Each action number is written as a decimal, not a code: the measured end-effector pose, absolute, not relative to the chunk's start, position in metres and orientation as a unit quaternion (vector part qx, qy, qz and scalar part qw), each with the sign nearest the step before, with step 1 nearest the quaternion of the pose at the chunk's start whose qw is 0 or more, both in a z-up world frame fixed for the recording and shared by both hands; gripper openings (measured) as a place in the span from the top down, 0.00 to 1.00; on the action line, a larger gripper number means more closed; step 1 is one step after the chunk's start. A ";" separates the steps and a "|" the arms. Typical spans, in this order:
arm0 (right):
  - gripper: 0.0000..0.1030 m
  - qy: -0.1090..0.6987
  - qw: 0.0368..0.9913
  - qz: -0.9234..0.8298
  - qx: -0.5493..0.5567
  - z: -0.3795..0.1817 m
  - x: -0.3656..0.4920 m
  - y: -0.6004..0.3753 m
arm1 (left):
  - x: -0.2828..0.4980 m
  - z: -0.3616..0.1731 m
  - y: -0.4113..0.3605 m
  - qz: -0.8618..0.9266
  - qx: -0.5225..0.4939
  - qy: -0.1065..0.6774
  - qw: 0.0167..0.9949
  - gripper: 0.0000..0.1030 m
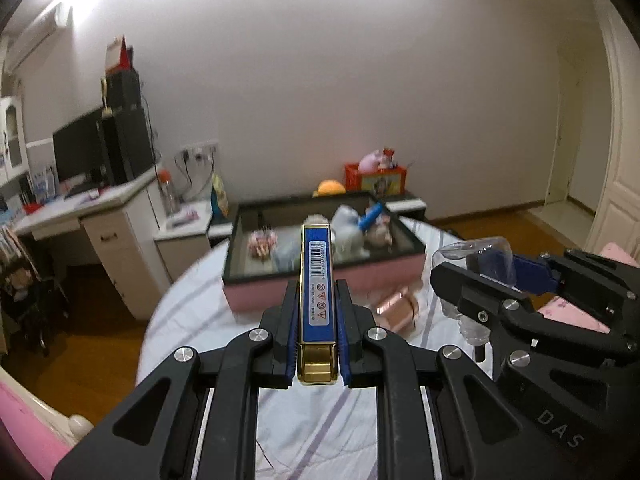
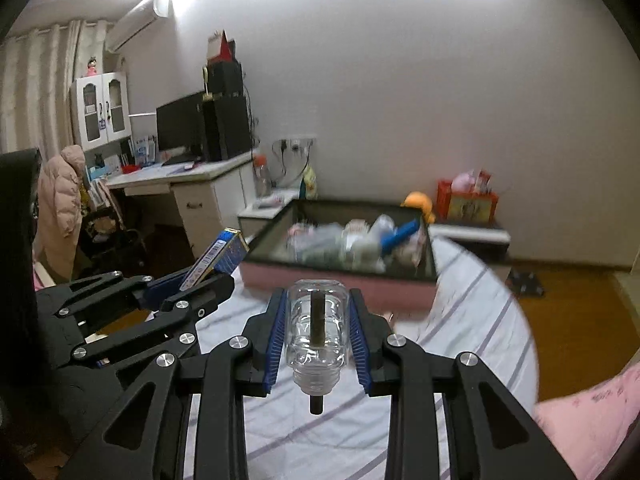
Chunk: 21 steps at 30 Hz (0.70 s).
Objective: Organize rigid objects
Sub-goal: 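Lift blue-gold box with left tool while right tool lifts bottle, carrying both over box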
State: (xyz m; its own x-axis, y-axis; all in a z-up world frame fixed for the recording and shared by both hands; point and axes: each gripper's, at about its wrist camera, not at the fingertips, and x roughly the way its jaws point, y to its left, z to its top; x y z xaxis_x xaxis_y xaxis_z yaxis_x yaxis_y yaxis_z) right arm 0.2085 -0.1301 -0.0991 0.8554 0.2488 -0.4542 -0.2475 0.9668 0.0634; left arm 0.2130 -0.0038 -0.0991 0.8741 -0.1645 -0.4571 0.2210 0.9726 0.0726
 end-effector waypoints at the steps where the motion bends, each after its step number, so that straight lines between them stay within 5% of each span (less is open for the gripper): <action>1: 0.70 0.227 0.966 0.128 -0.001 -0.092 0.206 -0.130 | 0.212 -0.093 -0.004 -0.097 0.065 0.220 0.969 0.85; 21: 0.70 0.167 0.977 0.124 -0.043 -0.028 0.241 -0.119 | 0.261 -0.030 -0.003 -0.077 0.096 0.159 0.980 0.85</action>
State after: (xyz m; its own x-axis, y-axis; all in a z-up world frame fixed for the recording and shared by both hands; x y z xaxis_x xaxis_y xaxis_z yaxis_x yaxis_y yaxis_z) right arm 0.2411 -0.1194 -0.0278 0.9132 0.2286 -0.3374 -0.2574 0.9654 -0.0424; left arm 0.2608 -0.0028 -0.0296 0.9376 -0.1210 -0.3260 0.1818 0.9697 0.1629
